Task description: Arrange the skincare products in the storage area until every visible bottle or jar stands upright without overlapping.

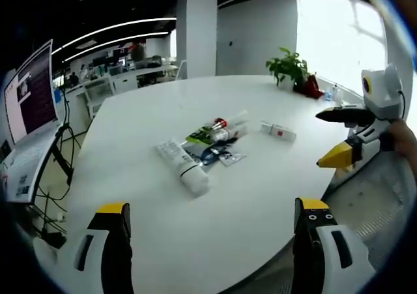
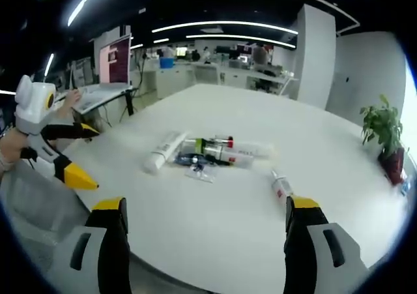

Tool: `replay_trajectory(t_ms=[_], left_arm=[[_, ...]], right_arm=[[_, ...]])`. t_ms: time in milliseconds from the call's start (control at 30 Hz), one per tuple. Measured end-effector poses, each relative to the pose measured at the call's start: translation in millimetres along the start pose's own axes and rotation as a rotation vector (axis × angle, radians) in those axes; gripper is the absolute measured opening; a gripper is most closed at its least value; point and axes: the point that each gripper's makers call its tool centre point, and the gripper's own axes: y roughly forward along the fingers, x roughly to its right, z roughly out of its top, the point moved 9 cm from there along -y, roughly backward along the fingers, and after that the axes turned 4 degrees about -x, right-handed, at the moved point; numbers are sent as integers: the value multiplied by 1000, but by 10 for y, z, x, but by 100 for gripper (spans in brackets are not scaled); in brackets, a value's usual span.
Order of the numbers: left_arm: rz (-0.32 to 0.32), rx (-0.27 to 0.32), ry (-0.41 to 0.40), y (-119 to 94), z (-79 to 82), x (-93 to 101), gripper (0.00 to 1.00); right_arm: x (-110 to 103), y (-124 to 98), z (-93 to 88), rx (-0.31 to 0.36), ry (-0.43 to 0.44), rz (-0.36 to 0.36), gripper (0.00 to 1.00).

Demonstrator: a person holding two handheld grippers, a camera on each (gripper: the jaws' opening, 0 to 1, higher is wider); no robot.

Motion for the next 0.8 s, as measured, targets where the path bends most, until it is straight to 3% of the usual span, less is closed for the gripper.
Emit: replay_trajectory(t_ms=[800], left_arm=[[-7, 9, -5, -7, 14, -7, 99]], right_arm=[[-10, -5, -3, -4, -21, -1, 100]])
